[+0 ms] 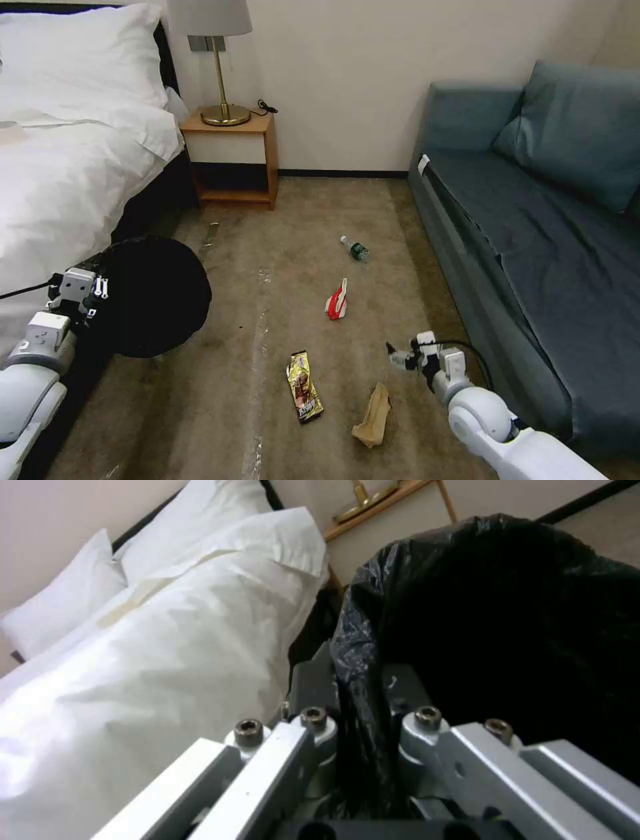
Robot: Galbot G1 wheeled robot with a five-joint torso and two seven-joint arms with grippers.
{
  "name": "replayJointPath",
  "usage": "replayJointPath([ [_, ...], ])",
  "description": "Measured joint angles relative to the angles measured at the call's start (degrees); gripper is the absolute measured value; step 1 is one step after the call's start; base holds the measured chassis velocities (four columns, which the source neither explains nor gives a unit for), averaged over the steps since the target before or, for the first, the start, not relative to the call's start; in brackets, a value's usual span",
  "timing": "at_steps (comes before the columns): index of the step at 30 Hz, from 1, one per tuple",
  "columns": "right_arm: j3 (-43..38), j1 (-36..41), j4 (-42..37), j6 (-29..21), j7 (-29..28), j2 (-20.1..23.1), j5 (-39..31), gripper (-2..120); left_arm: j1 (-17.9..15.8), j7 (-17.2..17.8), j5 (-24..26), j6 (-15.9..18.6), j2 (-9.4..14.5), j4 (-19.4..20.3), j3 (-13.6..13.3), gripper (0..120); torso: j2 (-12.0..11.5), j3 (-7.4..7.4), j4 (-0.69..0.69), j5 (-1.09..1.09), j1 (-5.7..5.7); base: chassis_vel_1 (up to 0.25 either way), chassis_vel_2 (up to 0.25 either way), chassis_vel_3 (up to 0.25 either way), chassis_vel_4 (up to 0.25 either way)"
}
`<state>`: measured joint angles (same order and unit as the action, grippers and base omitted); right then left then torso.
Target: Pick up the trash bin, then pick up the garbage on the floor and place it into the trash bin.
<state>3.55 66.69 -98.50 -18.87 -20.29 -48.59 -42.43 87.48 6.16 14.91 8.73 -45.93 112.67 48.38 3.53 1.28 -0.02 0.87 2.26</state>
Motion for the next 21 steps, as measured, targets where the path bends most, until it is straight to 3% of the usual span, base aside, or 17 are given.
replayJointPath([
  [6, 4.0, 2.3, -1.1, -4.2, -4.0, 0.8, -4.3, 100, 2.4, -1.5, -1.2, -0.3, -1.5, 1.2, 1.5, 7, 0.0, 0.00, 0.00, 0.00, 0.00, 0.000, 0.000, 0.000, 0.000],
  [14, 6.4, 3.3, -0.3, -4.9, -3.9, 1.7, -3.5, 100, 4.9, -2.5, -2.4, -0.8, -3.6, 2.2, 2.5, 7, 0.0, 0.01, 0.00, 0.01, 0.00, 0.000, 0.000, 0.000, 0.000],
  [21, 8.8, 0.6, 2.9, -4.7, -2.6, 0.8, -3.4, 100, 6.2, -3.2, -2.4, -0.8, -3.6, 2.8, 3.5, 7, 0.0, 0.01, 0.00, 0.01, 0.00, 0.000, 0.000, 0.000, 0.000],
])
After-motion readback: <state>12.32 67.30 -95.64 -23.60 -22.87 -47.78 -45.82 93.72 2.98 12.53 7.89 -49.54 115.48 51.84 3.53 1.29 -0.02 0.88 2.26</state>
